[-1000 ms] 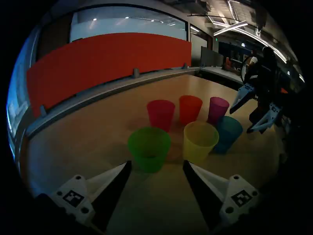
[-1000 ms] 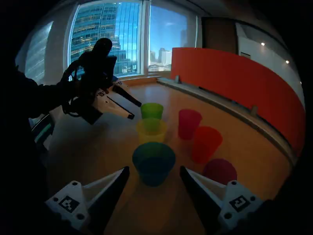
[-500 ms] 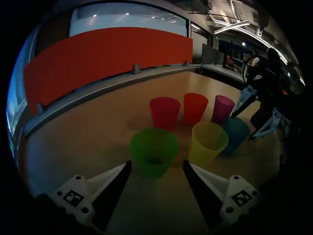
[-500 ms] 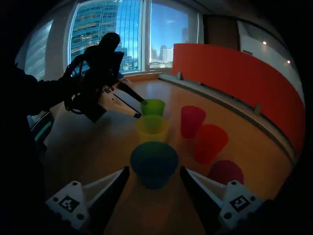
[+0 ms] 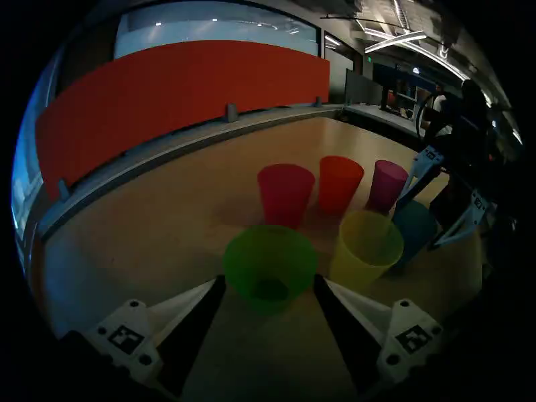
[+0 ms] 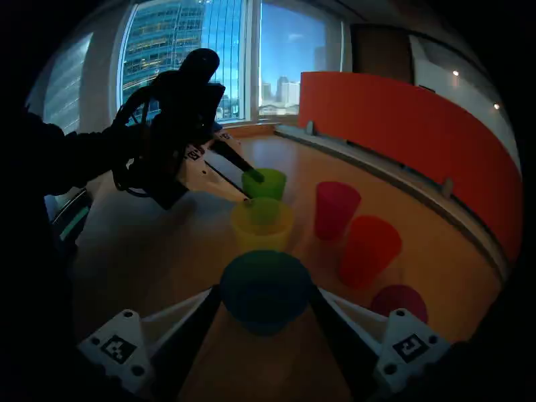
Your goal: Pour water
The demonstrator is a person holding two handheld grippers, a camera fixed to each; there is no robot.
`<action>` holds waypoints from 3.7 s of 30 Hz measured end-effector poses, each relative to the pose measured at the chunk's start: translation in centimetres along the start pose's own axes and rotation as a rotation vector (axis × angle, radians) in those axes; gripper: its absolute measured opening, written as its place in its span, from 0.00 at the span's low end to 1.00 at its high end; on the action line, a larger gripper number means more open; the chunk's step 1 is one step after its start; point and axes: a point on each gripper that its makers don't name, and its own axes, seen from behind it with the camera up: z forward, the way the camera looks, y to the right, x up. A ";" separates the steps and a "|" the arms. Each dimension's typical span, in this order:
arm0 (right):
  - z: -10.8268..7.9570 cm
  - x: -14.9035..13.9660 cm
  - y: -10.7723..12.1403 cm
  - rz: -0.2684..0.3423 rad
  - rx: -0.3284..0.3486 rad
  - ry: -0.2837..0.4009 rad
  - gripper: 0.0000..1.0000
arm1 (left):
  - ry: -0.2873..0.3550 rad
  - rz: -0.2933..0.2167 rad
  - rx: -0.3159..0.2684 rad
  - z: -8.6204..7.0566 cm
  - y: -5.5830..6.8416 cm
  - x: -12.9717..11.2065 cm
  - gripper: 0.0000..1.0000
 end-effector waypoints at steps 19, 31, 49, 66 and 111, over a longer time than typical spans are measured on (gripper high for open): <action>0.9 0.3 0.3 -0.004 -0.001 0.003 1.00 | 0.015 0.015 -0.009 0.8 0.0 1.4 0.98; 1.1 0.2 0.4 -0.008 -0.005 0.001 1.00 | 0.007 0.027 -0.001 1.1 0.0 1.4 0.89; 0.7 0.7 0.3 0.011 -0.010 0.025 0.92 | 0.014 0.024 -0.005 0.7 0.3 1.5 0.88; -2.2 3.8 0.2 0.019 -0.042 0.099 0.92 | 0.121 0.019 0.020 -3.4 1.2 4.4 0.88; -8.7 10.4 -0.7 0.038 -0.194 0.350 0.92 | 0.533 -0.065 0.107 -15.1 6.8 11.3 0.88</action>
